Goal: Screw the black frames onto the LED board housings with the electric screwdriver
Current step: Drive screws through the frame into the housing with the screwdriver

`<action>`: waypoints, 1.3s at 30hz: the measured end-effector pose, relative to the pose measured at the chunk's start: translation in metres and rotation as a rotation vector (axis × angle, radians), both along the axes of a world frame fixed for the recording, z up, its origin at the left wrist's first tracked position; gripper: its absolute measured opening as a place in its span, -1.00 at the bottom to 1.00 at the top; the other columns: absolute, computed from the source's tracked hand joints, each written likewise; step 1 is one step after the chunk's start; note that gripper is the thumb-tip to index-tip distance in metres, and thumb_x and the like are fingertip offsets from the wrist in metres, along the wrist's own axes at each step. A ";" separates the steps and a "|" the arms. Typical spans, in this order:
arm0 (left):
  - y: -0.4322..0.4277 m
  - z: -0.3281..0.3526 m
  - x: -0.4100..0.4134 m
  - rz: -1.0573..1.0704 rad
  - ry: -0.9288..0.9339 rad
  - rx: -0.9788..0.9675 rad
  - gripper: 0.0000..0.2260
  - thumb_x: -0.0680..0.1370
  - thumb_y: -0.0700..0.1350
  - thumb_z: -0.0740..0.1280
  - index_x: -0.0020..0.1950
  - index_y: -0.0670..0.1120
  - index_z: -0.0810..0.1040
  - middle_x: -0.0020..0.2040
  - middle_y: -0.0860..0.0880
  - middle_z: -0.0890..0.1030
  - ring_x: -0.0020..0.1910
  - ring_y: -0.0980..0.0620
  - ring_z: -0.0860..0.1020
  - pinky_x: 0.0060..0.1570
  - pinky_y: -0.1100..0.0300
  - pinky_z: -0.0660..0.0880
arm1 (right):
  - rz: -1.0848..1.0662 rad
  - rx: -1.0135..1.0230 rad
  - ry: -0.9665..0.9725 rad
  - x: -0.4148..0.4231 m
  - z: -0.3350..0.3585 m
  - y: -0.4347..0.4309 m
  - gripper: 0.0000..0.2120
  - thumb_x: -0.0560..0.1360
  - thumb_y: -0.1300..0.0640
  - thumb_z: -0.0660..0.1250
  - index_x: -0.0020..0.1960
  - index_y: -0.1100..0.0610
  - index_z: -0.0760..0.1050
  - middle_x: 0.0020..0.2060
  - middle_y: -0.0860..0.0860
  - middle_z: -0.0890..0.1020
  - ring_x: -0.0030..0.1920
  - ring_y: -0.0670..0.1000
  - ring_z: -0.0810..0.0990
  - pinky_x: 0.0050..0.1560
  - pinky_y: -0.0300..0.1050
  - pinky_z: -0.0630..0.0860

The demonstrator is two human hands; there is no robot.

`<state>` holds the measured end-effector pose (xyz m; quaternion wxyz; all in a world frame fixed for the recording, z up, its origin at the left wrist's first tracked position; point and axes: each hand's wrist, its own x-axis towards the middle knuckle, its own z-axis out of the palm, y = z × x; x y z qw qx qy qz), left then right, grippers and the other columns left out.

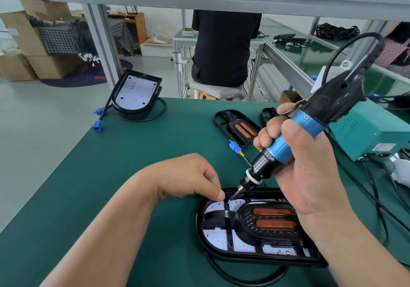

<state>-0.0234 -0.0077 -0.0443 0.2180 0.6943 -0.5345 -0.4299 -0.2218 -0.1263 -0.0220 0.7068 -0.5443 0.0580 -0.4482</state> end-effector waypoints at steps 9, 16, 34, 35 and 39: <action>0.000 0.000 0.000 0.001 -0.001 -0.012 -0.85 0.48 0.04 0.57 -0.15 -0.02 0.74 -0.37 0.00 0.40 -0.37 0.01 0.26 -0.45 0.20 0.15 | 0.008 -0.062 0.038 0.000 -0.001 0.004 -0.76 0.52 0.09 0.41 0.16 0.06 0.50 -0.20 0.02 0.52 -0.17 0.09 0.54 0.09 0.04 0.54; -0.001 -0.001 -0.001 -0.007 -0.018 -0.048 -0.86 0.50 -0.01 0.56 -0.17 -0.05 0.73 -0.43 0.09 0.45 -0.45 0.12 0.29 -0.47 0.29 0.21 | 0.066 -0.095 0.036 0.000 -0.002 0.005 -0.71 0.53 0.10 0.37 0.22 0.12 0.46 -0.17 0.07 0.50 -0.16 0.12 0.52 0.13 0.12 0.51; -0.004 -0.005 -0.003 -0.019 -0.055 -0.063 -0.86 0.52 -0.05 0.55 -0.17 -0.09 0.72 -0.39 0.14 0.54 -0.36 0.17 0.42 -0.30 0.25 0.33 | 0.196 -0.133 0.070 0.004 -0.006 -0.002 -0.76 0.50 0.19 0.40 0.14 0.06 0.48 -0.21 0.06 0.51 -0.24 0.11 0.52 0.01 0.13 0.52; -0.004 -0.006 -0.003 -0.017 -0.051 -0.058 -0.86 0.52 -0.05 0.55 -0.17 -0.09 0.72 -0.39 0.14 0.53 -0.37 0.16 0.41 -0.30 0.24 0.33 | 0.187 -0.139 0.065 0.003 -0.007 -0.003 -0.73 0.50 0.19 0.40 0.17 0.07 0.48 -0.22 0.06 0.51 -0.24 0.11 0.52 0.01 0.13 0.52; -0.004 -0.006 -0.002 -0.010 -0.061 -0.032 -0.85 0.51 -0.01 0.55 -0.16 -0.07 0.72 -0.42 0.10 0.46 -0.41 0.11 0.32 -0.41 0.23 0.24 | 0.136 -0.089 -0.035 0.001 -0.005 -0.004 -0.70 0.50 0.17 0.36 0.22 0.10 0.49 -0.24 0.04 0.50 -0.25 0.08 0.51 0.04 0.10 0.54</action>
